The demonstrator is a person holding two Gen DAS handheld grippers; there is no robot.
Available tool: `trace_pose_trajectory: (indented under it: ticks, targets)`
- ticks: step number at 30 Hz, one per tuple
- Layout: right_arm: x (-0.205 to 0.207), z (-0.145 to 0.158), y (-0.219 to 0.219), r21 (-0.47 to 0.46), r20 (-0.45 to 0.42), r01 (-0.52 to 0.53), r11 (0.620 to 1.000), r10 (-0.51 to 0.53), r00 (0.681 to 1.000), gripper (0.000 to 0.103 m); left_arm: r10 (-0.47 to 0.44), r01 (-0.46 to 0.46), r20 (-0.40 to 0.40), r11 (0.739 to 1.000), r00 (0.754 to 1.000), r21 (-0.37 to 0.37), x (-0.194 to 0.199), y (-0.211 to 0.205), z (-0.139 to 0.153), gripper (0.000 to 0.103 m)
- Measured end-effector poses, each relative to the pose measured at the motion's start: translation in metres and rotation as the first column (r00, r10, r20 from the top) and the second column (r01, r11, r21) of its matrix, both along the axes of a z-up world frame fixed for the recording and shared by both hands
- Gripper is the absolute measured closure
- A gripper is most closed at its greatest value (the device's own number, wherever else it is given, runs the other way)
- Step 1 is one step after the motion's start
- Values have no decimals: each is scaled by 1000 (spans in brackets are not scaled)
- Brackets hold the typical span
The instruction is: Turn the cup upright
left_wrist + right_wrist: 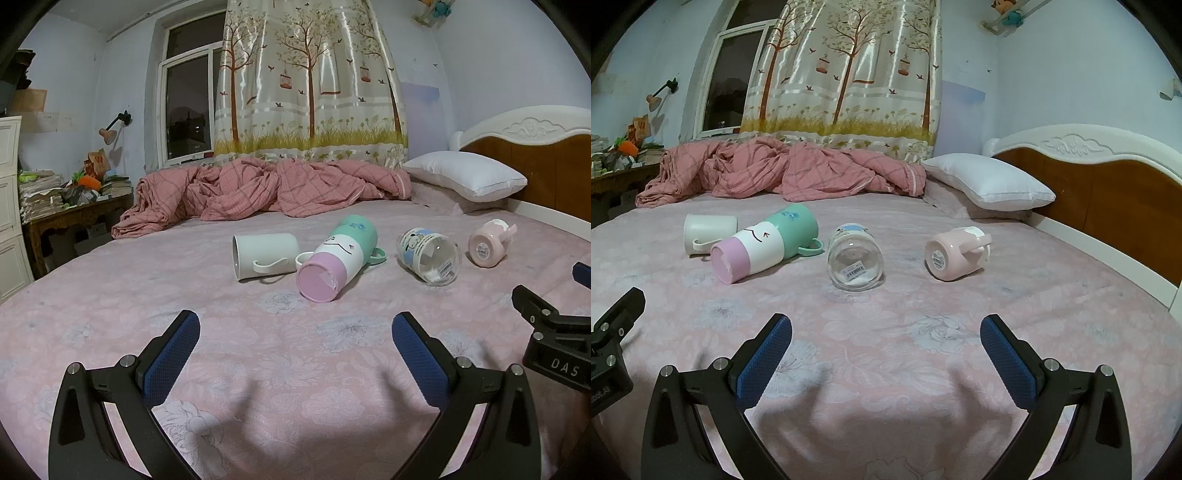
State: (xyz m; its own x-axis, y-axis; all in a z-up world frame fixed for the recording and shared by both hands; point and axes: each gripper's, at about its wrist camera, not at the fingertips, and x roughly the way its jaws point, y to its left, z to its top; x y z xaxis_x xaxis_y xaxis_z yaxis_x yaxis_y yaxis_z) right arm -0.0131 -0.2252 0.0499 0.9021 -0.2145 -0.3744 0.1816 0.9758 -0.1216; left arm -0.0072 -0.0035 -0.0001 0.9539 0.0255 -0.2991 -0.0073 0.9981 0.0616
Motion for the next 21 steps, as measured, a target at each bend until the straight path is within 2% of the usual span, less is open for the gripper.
trace_pose_trajectory:
  ticks: [21]
  targets:
    - [0, 0, 1, -7, -3, 0, 1000, 0, 1000, 0, -1, 1, -1, 1000, 1000, 4, 0, 0, 1, 0]
